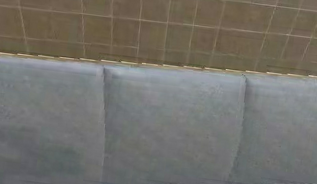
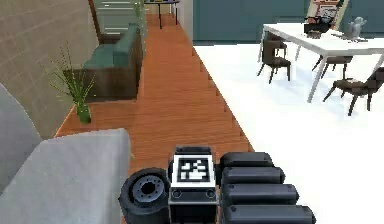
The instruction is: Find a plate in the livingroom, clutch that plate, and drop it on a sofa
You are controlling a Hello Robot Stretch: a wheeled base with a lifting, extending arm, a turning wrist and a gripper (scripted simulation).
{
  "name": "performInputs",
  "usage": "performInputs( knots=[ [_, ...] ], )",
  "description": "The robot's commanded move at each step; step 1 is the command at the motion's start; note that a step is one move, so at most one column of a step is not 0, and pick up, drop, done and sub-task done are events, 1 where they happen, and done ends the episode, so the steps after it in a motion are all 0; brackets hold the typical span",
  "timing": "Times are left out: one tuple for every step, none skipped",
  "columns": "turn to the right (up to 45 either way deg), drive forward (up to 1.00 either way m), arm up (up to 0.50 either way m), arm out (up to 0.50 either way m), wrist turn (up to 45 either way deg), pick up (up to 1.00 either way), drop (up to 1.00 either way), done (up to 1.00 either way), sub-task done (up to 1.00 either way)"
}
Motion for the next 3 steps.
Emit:
performInputs(
  knots=[
    [45.0,0.0,0.0,0.0,0.0,0.0,0.0,0.0,0.0],
    [39.0,0.0,0.0,0.0,0.0,0.0,0.0,0.0,0.0],
    [-45.0,0.0,0.0,0.0,0.0,0.0,0.0,0.0,0.0]
  ],
)
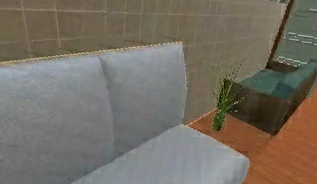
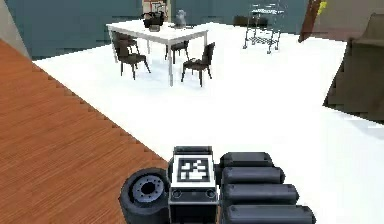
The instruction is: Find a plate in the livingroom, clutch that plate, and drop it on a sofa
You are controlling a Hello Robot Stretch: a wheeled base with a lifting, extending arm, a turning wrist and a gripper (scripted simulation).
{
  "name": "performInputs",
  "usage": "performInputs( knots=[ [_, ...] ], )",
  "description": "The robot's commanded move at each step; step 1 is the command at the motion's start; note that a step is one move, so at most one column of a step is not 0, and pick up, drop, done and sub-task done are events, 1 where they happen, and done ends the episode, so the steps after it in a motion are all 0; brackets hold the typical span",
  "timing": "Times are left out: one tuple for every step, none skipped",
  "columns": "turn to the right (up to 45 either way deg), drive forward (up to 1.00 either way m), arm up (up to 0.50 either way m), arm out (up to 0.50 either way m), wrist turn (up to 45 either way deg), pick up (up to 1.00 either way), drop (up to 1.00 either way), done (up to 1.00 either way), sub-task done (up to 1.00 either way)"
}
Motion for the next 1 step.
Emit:
performInputs(
  knots=[
    [-45.0,0.0,0.0,0.0,0.0,0.0,0.0,0.0,0.0]
  ],
)
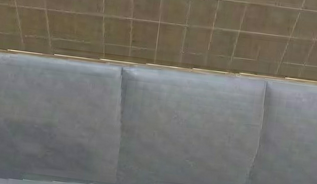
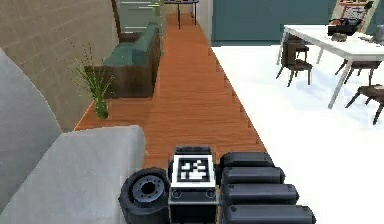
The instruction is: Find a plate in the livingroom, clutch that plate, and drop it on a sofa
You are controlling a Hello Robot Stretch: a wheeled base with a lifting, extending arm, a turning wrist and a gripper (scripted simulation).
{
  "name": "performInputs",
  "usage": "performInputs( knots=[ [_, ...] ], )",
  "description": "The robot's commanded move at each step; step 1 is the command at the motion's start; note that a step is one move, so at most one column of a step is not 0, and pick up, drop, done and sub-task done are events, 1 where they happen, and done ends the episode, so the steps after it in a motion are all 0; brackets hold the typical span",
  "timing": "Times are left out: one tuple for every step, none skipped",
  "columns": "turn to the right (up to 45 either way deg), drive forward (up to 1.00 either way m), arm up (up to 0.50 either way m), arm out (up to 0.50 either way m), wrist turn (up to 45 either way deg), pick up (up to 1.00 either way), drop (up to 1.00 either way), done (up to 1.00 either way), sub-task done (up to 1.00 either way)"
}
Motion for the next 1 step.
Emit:
performInputs(
  knots=[
    [-45.0,0.0,0.0,0.0,0.0,0.0,0.0,0.0,0.0]
  ],
)
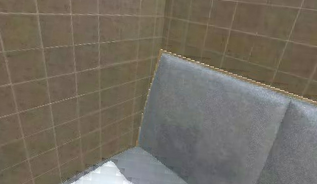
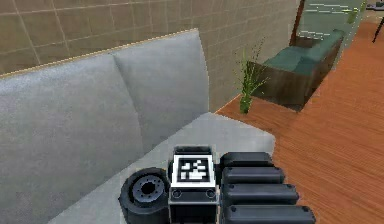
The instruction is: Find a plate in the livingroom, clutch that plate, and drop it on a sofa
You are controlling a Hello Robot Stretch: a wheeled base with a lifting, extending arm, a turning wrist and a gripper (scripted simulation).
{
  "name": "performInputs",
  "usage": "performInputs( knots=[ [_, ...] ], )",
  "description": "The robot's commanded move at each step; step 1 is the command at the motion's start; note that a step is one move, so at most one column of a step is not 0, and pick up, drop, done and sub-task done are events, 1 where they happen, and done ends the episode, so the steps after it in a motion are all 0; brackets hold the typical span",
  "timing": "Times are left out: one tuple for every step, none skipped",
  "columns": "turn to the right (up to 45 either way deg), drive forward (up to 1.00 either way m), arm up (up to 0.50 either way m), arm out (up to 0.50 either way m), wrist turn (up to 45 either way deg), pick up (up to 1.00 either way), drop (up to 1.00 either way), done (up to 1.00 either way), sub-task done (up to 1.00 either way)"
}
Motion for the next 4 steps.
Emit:
performInputs(
  knots=[
    [-15.0,0.0,0.0,0.0,0.0,0.0,0.0,0.0,0.0],
    [0.0,0.0,0.0,0.3,0.0,0.0,0.0,0.0,0.0],
    [0.0,0.0,0.0,0.0,45.0,0.0,0.0,0.0,0.0],
    [0.0,0.0,0.0,0.0,45.0,0.0,0.0,0.0,0.0]
  ],
)
